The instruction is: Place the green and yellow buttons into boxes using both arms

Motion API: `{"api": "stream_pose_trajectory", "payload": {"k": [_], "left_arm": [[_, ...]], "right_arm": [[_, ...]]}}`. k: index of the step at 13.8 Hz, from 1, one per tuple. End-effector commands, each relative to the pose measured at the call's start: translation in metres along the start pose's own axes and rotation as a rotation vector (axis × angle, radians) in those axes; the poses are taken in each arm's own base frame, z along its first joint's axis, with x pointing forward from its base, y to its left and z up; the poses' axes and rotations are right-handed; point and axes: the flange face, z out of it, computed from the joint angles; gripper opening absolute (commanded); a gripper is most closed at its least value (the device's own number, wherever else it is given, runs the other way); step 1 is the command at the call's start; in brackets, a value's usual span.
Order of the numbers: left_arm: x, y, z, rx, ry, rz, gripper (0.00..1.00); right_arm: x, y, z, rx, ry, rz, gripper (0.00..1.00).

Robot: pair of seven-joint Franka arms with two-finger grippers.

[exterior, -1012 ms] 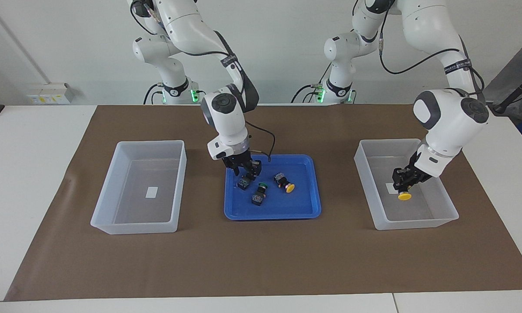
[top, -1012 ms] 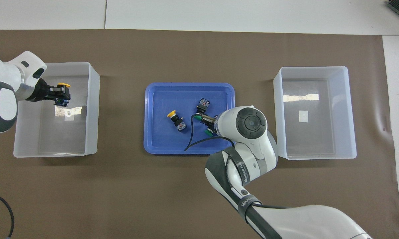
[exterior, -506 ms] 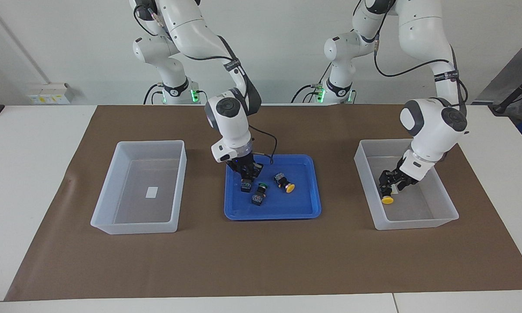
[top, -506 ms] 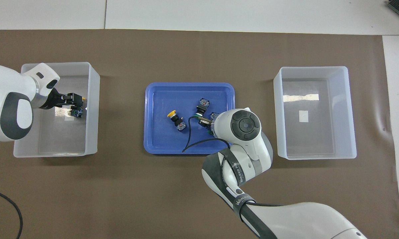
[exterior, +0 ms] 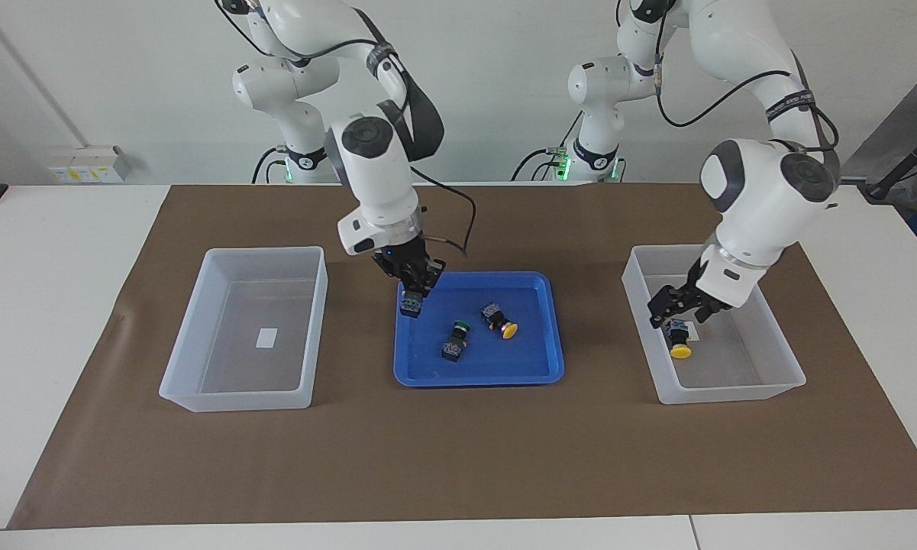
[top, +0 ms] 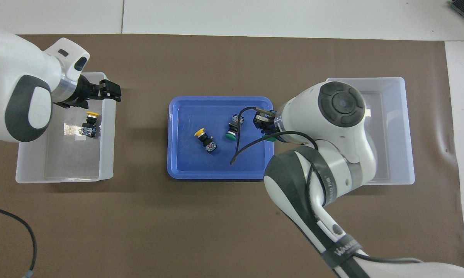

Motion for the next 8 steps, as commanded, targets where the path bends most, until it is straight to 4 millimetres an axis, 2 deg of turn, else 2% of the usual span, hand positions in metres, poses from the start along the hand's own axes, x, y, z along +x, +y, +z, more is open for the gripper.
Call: {"api": "stream_pose_trajectory", "payload": {"k": [1,3,5,7,8], "left_arm": [[-0.032,0.063,0.034,-0.012,0.015,-0.133,1.00],[-0.062,0.097,0.058,-0.043,0.048,-0.267,1.00],[-0.086,0.125,0.082,-0.063,0.050,-0.375,1.00],[-0.107,0.147,0.108,-0.103,0.065,-0.440,1.00],[-0.116,0.154,0.123,-0.111,0.061,-0.443,1.00]], "right_arm": [[0.038,0.053,-0.027,-0.037,0.018,-0.136,0.00],[0.067,0.098,-0.038,-0.047,0.013,-0.243,0.00],[0.092,0.139,-0.035,-0.054,0.017,-0.321,0.00],[0.112,0.188,-0.010,-0.063,0.022,-0.402,0.00],[0.118,0.212,0.011,-0.069,0.029,-0.467,0.00]]}}
